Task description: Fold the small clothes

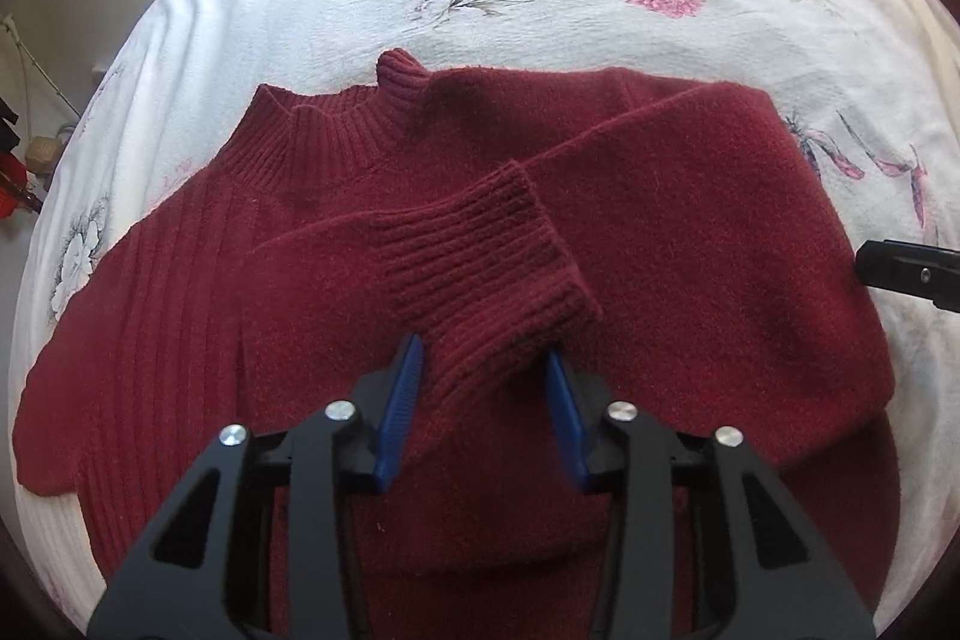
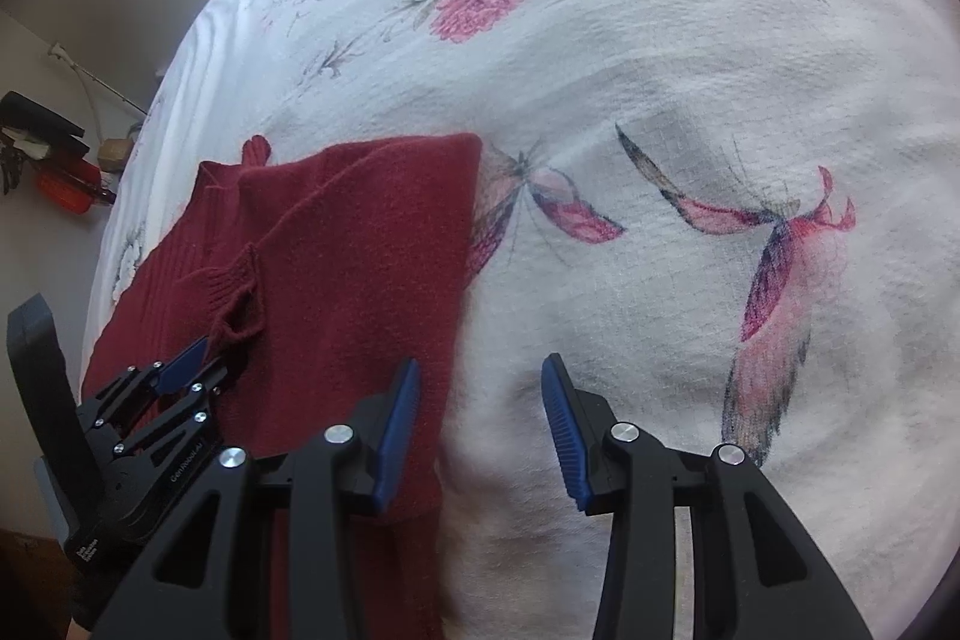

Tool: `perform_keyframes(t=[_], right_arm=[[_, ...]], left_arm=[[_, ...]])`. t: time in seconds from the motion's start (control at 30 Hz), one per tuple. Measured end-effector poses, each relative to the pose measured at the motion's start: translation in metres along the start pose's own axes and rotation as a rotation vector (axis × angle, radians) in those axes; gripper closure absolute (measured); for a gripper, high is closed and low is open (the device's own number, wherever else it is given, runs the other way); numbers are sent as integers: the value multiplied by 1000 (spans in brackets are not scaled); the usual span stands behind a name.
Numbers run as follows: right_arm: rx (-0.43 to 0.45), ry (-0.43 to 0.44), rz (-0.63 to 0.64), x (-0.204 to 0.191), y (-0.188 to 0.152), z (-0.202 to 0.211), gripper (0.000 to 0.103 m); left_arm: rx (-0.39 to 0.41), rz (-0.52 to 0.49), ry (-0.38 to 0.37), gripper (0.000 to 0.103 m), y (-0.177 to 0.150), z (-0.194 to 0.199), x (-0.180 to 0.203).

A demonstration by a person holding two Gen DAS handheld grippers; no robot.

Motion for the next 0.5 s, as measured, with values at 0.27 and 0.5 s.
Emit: perform_keyframes(t=[0.27, 0.5], right_arm=[[19, 32, 48, -16, -1, 5, 60], [-17, 74, 167, -55, -10, -6, 59]], left_arm=[[114, 244, -124, 94, -10, 44, -70], [143, 385, -87, 93, -28, 51, -135]])
Point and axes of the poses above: each gripper's, at about its wrist camera, not at the fingertips, and z roughly against the way its jaws point, x to its right, y to its top, the point moved 1 cm from there along -z, roughly the way its jaws point, and after that the axes turned 7 degrees about y, right-handed, at the moved point
